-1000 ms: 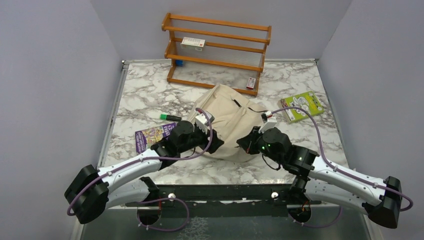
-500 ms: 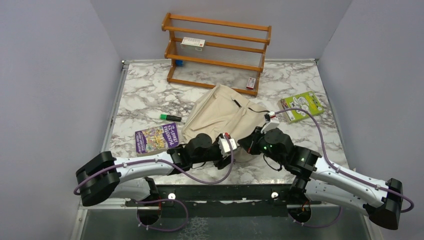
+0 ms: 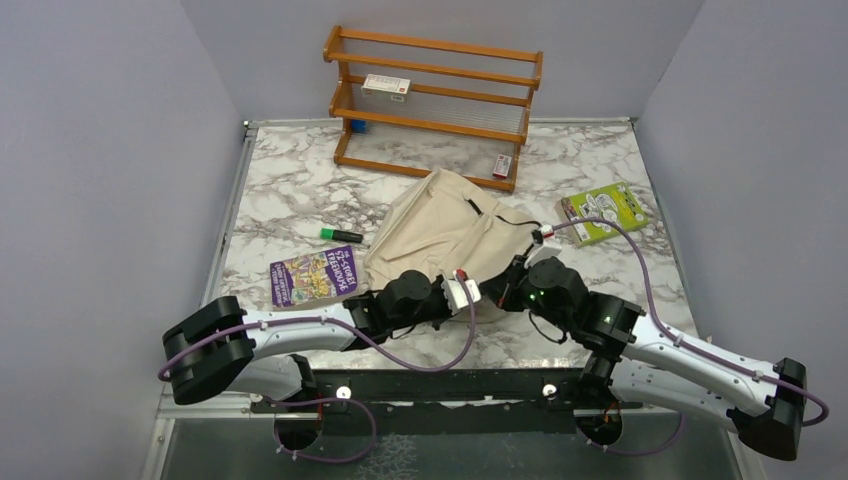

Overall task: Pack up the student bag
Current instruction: Unzip the student bag at the center of the board.

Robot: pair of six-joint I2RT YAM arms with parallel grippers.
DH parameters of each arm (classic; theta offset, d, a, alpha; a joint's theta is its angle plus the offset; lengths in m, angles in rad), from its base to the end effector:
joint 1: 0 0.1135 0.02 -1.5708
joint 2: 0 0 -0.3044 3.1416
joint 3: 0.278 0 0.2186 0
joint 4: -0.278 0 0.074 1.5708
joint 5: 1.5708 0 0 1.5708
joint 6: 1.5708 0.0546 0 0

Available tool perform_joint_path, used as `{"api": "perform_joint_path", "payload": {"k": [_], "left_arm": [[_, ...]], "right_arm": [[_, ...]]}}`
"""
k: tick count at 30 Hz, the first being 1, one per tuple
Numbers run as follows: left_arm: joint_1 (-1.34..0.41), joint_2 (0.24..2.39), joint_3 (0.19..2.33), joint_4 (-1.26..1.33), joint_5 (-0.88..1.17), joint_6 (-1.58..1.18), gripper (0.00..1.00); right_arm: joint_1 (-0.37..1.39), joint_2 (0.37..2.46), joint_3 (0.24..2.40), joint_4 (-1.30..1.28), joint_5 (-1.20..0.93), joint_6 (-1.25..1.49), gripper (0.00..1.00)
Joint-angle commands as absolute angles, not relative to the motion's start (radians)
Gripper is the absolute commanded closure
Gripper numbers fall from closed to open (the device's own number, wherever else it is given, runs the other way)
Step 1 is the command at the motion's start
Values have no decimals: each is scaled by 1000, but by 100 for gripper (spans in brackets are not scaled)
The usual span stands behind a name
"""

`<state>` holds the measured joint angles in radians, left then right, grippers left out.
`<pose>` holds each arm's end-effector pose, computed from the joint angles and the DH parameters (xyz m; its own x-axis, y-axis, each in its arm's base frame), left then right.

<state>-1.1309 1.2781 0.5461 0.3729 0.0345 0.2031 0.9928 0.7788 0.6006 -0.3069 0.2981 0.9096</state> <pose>0.1043 -0.2261 0.2639 0.0386 0.3914 -0.9194 0.9293 0.3241 0.1770 0.0858 0.1022 0.2903 -0.6763 0.3441 -0.6513 -0.2034 0.7626 0.6141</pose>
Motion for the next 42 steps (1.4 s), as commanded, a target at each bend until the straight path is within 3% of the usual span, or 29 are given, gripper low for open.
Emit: {"api": "perform_joint_path", "payload": {"k": [1,13,20,31,36,38,42], "left_arm": [[-1137,1237,505,428,53,175,98],[-1140,1126,400,416,51,89,100],[-1141,1093,378,389,41,69,100],[-1144,1055,363,376,31,54,100],[-1144,1040,357,368,29,46,100],[-1144,1025,361,363,29,38,92],[-1144,1000,393,356,18,28,65]], "right_arm": [[989,771,663,-460,420,953,99],[988,798,736,-686,769,972,100],[928,869,759,-570,834,833,99],[535,987,685,-220,487,513,99],[344,1089,686,-129,222,472,99],[333,1100,689,-102,134,438,99],[333,1066,673,-55,-58,410,99]]}}
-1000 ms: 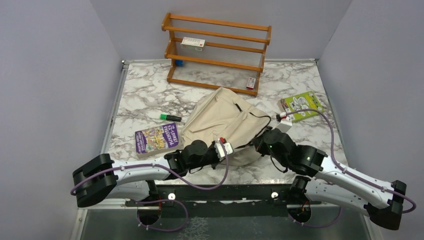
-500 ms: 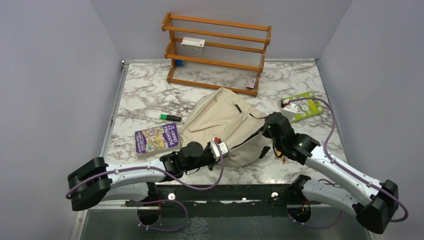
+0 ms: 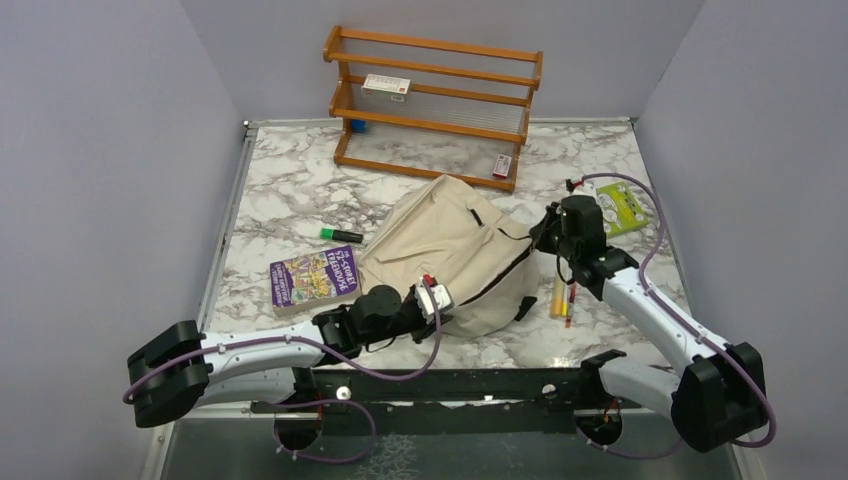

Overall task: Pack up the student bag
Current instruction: Unzip the student bag at the center of the board.

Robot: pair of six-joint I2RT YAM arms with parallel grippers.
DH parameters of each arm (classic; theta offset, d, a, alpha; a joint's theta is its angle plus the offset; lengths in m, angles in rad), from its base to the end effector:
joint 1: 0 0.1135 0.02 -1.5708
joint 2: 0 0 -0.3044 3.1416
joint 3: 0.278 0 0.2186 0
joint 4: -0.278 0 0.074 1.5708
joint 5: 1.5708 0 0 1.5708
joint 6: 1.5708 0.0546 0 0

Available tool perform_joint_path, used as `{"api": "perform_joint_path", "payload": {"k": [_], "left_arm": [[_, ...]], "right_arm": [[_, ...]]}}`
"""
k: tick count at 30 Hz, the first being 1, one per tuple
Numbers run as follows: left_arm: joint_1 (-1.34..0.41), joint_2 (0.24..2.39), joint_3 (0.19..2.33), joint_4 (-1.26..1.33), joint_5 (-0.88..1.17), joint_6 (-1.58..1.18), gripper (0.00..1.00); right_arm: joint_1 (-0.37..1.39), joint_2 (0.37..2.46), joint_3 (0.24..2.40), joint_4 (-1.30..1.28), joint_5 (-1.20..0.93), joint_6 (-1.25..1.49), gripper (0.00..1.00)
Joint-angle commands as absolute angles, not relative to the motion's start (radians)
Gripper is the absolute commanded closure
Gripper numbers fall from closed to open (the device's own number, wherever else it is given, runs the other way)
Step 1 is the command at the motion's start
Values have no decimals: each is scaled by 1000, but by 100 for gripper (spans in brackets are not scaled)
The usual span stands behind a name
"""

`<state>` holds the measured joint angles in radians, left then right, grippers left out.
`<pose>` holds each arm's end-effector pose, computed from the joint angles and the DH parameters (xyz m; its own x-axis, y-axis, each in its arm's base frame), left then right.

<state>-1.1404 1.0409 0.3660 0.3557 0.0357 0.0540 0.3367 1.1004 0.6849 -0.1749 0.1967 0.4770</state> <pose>0.0774 -0.1733 0.2513 -0.0809 0.3056 -0.9487 0.9281 0.3702 0.0401 0.1966 0.0575 0.2839 -0.5452 0.2862 -0.7879 0.0895 0.9544 0.2847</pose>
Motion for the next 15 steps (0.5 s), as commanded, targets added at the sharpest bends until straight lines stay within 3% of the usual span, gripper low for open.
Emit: {"api": "perform_joint_path", "payload": {"k": [1,6,15], "left_arm": [[-1144,995,408,353,14,23,60],[-1144,1015,511,320,8,5,42],[-1144,1237,764,221,-112,-102,36]], "right_arm": [[333,1054,670,-51,-95,410,99],[333,1002,643,-45,-211,416,99],[333,907,612,-65,-307,444,99]]}}
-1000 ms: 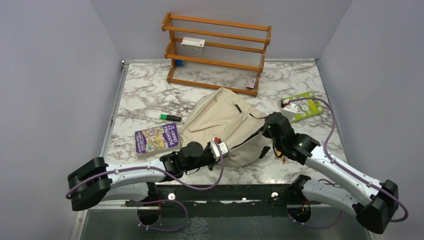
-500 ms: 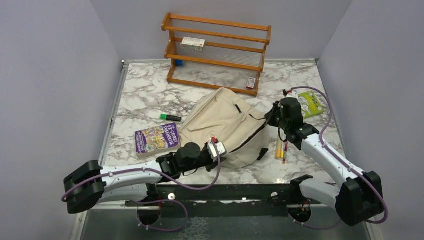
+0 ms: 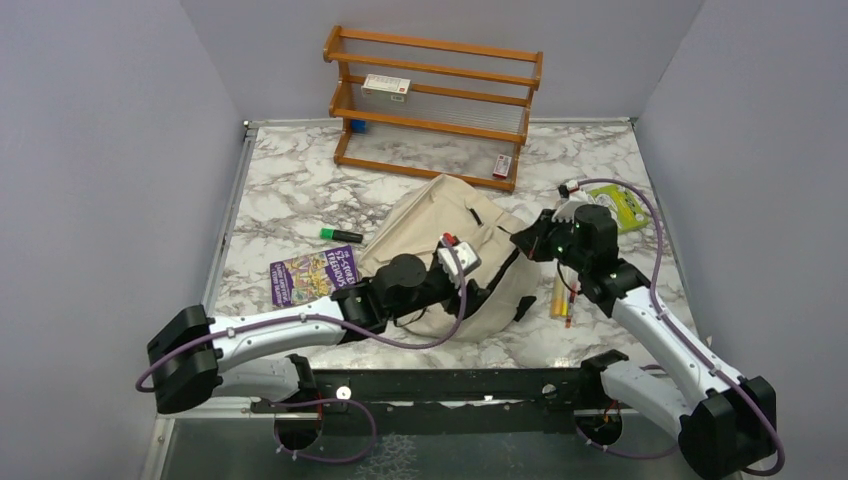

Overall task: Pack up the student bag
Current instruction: Unzip the student bag at the center of the board.

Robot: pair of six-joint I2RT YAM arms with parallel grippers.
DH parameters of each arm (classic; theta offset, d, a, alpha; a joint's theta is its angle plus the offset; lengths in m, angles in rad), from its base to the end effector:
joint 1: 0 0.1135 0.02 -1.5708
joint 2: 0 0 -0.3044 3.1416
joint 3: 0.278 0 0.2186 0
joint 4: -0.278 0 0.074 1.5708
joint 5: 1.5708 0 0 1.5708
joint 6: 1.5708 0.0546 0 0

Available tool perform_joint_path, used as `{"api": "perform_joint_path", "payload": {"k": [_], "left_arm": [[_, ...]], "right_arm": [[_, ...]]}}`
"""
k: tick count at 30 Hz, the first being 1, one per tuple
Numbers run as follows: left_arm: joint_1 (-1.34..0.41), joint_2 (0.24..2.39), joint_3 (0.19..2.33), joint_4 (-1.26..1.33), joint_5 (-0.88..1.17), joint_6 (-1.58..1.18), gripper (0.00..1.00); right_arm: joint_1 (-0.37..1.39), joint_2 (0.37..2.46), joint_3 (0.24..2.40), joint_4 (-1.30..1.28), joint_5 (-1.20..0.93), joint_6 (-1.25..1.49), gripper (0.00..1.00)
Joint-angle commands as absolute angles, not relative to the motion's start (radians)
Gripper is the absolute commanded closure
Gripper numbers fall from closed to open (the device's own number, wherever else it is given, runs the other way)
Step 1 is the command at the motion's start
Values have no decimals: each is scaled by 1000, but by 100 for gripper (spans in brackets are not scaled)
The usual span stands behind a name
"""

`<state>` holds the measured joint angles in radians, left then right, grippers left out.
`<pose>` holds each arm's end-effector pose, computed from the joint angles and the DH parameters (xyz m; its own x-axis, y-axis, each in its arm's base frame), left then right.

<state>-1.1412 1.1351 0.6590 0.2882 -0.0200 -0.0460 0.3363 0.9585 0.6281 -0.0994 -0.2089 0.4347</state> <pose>0.0977 -0.2106 0.3224 -0.1191 0.1497 -0.9815 0.8962 0.4416 -0.0414 0.1654 0.0698 0.2981 -0.5677 0.2380 -0.7881 -0.2885 0.8391 0.4612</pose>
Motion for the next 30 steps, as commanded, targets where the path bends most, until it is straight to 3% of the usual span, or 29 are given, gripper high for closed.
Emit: {"api": "perform_joint_path", "payload": {"k": [1,8,15,30], "left_arm": [[-1143,1270,796,201,-122,-103,35],[-1142,1450,949,86,-195,-130,35],[-1129,1459,942,87,-282,-179,35],[-1118,1513,928,146,-116,-182,34]], "right_arm": [[333,897,610,-67,-312,449,99],[333,845,603,-94,-311,465,99],[333,835,598,-99,-323,469,99],[333,836,583,-100,-342,481,99]]}}
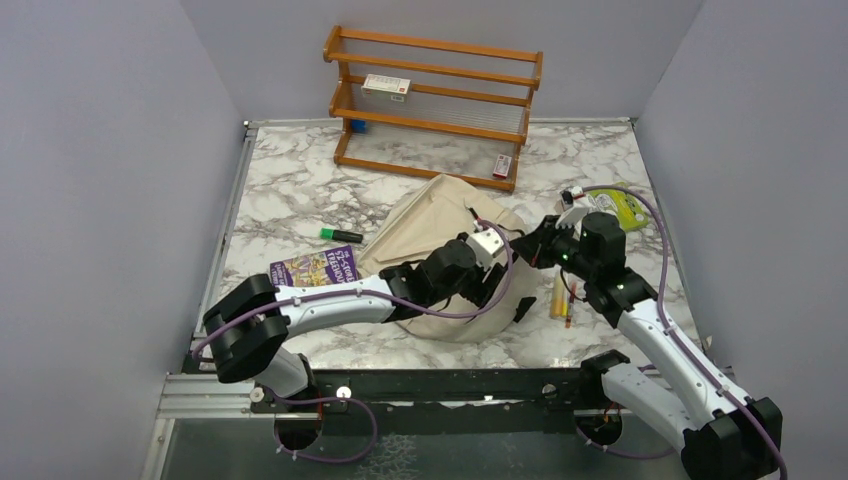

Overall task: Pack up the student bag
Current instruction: Unzip the student bag at the center of the board.

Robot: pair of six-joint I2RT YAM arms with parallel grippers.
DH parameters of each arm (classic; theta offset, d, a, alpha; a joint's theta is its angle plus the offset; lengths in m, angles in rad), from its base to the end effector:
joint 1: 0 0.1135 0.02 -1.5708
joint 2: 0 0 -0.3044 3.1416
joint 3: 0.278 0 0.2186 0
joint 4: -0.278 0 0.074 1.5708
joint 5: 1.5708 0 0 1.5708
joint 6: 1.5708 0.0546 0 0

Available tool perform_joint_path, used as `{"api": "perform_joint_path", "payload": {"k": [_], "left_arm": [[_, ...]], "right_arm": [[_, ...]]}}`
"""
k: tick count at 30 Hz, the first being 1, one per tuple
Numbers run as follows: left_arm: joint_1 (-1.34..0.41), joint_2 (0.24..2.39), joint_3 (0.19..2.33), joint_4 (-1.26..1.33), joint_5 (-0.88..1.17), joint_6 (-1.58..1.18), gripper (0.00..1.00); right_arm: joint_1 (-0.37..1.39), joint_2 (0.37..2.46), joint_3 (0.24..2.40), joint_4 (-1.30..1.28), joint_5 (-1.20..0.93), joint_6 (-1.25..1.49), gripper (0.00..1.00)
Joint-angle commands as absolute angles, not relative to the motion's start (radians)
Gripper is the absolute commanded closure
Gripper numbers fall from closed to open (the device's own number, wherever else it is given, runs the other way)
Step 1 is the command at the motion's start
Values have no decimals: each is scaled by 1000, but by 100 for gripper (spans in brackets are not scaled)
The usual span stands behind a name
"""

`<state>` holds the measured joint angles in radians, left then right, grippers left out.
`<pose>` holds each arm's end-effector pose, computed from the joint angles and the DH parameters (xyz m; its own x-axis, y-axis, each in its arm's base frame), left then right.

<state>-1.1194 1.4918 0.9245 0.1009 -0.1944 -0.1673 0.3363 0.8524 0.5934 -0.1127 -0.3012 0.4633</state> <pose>0.1488 -0.2828 0.2972 -0.3279 0.3019 -0.8952 0.7637 0.6425 -0.0631 0.1417 0.0667 0.3010 -0.5642 0.2549 -0.7853 -0.3621 0.7784 0.5128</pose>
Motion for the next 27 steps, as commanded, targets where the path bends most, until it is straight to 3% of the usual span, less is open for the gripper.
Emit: {"api": "perform_joint_path", "payload": {"k": [1,10,14,19,22,24,25,27], "left_arm": [[-1118,1516,929,151,-109,-181,33],[-1118,1559,946,173,-99,-166,28],[-1118,1579,954,176,-114,-165,30],[-1118,1595,978,127,-155,-160,58],[-1118,1573,971,114,-167,-160,84],[-1118,1551,956,119,-167,-164,95],[-1118,1537,946,123,-167,-166,100],[-1118,1512,929,130,-161,-167,100]], "right_arm": [[333,836,580,-97,-345,483,99],[333,827,572,-105,-347,492,99],[333,822,569,-109,-347,497,99],[333,816,572,-133,-294,509,99],[333,812,575,-145,-240,525,99],[332,811,584,-170,-179,538,99],[333,809,587,-182,-149,544,99],[333,803,591,-192,-83,554,99]]}}
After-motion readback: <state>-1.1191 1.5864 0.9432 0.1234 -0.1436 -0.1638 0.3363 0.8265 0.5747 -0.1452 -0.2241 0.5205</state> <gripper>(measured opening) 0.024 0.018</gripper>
